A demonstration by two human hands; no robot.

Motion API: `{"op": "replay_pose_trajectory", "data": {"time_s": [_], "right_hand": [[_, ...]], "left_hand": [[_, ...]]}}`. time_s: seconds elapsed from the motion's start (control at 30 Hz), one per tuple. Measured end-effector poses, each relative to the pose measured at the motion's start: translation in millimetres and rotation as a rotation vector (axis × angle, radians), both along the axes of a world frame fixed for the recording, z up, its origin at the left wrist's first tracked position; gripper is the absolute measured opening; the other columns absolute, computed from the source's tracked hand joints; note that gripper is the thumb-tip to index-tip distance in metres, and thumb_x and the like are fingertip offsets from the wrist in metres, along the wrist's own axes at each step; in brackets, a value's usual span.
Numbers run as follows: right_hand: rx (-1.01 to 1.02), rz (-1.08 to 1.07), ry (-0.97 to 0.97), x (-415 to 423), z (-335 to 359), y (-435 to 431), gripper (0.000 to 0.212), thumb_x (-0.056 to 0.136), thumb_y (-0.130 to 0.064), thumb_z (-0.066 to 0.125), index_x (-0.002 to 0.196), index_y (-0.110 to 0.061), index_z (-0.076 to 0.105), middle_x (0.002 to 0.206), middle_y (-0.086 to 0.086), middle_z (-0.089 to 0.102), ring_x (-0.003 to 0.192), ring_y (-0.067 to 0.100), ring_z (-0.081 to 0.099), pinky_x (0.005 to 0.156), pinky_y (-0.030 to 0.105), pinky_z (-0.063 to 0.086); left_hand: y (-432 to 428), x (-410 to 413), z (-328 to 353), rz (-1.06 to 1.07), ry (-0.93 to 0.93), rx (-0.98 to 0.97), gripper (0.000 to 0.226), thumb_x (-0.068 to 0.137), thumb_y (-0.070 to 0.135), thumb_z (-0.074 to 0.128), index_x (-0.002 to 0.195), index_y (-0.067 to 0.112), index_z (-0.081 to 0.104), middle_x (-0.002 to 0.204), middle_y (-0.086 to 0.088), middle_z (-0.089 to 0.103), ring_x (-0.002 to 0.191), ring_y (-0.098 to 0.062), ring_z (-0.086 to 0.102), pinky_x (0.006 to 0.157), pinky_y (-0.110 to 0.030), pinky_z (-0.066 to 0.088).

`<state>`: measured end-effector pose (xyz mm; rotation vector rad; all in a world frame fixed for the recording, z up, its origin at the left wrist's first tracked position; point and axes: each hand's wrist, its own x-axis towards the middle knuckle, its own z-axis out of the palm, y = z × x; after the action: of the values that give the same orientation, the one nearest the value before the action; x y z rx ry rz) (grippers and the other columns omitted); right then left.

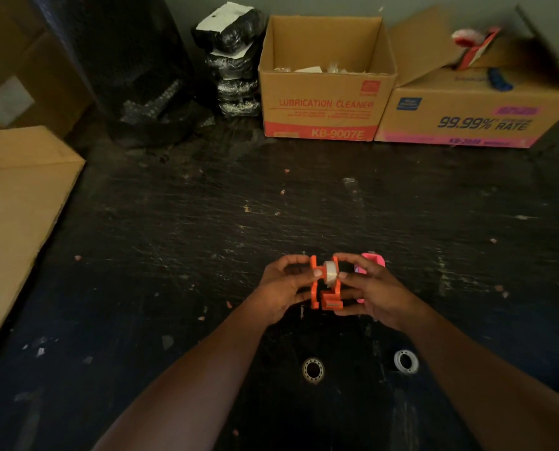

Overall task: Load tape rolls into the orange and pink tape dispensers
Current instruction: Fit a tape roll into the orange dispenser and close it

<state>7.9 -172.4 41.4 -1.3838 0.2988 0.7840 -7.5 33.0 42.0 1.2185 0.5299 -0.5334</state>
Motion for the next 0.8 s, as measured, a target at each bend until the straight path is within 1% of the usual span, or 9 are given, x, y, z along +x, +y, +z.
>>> {"op": "replay_pose_trajectory", "data": {"time_s": [0.1, 0.2, 0.27, 0.33, 0.43, 0.6, 0.7, 0.8], "right_hand": [[0.001, 0.002, -0.015, 0.5, 1.3, 3.0, 0.039, 0.100, -0.012, 0.061, 0.133, -0.032, 0.061, 0.116, 0.013, 0.078, 0.103, 0.035, 0.077, 0.080, 0.053, 0.063], [0.011, 0.011, -0.021, 1.8, 3.2, 4.5, 0.038, 0.100, -0.013, 0.061, 0.133, -0.033, 0.060, 0.114, 0.013, 0.078, 0.103, 0.036, 0.077, 0.080, 0.052, 0.063], [0.018, 0.016, -0.017, 3.0, 4.5, 4.4, 0.037, 0.100, -0.014, 0.061, 0.132, -0.033, 0.061, 0.114, 0.013, 0.078, 0.103, 0.036, 0.077, 0.079, 0.052, 0.063], [0.016, 0.026, -0.021, 3.3, 5.3, 3.9, 0.037, 0.100, -0.014, 0.061, 0.132, -0.033, 0.060, 0.115, 0.013, 0.078, 0.103, 0.036, 0.077, 0.079, 0.051, 0.063], [0.019, 0.033, -0.023, 3.1, 5.2, 4.5, 0.038, 0.100, -0.014, 0.061, 0.133, -0.033, 0.060, 0.116, 0.014, 0.077, 0.103, 0.036, 0.077, 0.079, 0.051, 0.063], [0.030, 0.021, -0.027, 2.6, 5.8, 7.4, 0.038, 0.100, -0.012, 0.059, 0.133, -0.031, 0.060, 0.116, 0.014, 0.077, 0.103, 0.038, 0.076, 0.081, 0.054, 0.063], [0.025, 0.017, -0.031, 2.5, 6.9, 8.5, 0.038, 0.101, -0.012, 0.059, 0.134, -0.030, 0.060, 0.115, 0.014, 0.078, 0.102, 0.038, 0.077, 0.080, 0.054, 0.063], [0.013, 0.034, -0.037, 3.0, 8.8, 8.9, 0.037, 0.101, -0.013, 0.059, 0.134, -0.030, 0.060, 0.115, 0.014, 0.078, 0.101, 0.036, 0.077, 0.077, 0.051, 0.064]], "left_hand": [[-3.1, -0.6, 1.5, 0.011, -0.004, -0.005, 0.046, 0.082, 0.006, 0.081, 0.124, 0.013, 0.065, 0.127, -0.011, 0.068, 0.114, -0.027, 0.070, 0.094, -0.049, 0.060], [-2.9, -0.2, 1.8, 0.022, -0.009, -0.021, 0.047, 0.082, 0.006, 0.081, 0.126, 0.012, 0.064, 0.127, -0.011, 0.069, 0.111, -0.026, 0.072, 0.088, -0.043, 0.062], [-0.1, 0.1, 1.0, 0.015, -0.004, -0.044, 0.047, 0.082, 0.011, 0.082, 0.126, 0.013, 0.065, 0.126, -0.011, 0.071, 0.110, -0.027, 0.073, 0.088, -0.044, 0.062], [2.4, -0.2, 0.8, 0.013, 0.000, -0.062, 0.043, 0.085, 0.014, 0.079, 0.126, 0.013, 0.064, 0.124, -0.012, 0.073, 0.109, -0.027, 0.074, 0.089, -0.044, 0.062], [3.1, -1.4, 1.1, 0.008, -0.015, -0.059, 0.038, 0.089, 0.010, 0.075, 0.126, 0.011, 0.065, 0.122, -0.012, 0.074, 0.108, -0.027, 0.074, 0.088, -0.043, 0.062], [4.1, 1.0, -2.8, 0.015, -0.009, -0.040, 0.041, 0.085, 0.010, 0.079, 0.124, 0.012, 0.066, 0.123, -0.013, 0.073, 0.109, -0.028, 0.074, 0.092, -0.047, 0.061], [3.8, 2.2, -4.0, 0.018, -0.001, -0.034, 0.043, 0.084, 0.010, 0.080, 0.125, 0.013, 0.066, 0.123, -0.012, 0.073, 0.109, -0.027, 0.074, 0.091, -0.047, 0.061], [4.3, 2.2, -4.6, 0.003, 0.002, -0.037, 0.043, 0.084, 0.011, 0.080, 0.124, 0.013, 0.066, 0.124, -0.013, 0.072, 0.111, -0.029, 0.073, 0.094, -0.051, 0.060]]}}
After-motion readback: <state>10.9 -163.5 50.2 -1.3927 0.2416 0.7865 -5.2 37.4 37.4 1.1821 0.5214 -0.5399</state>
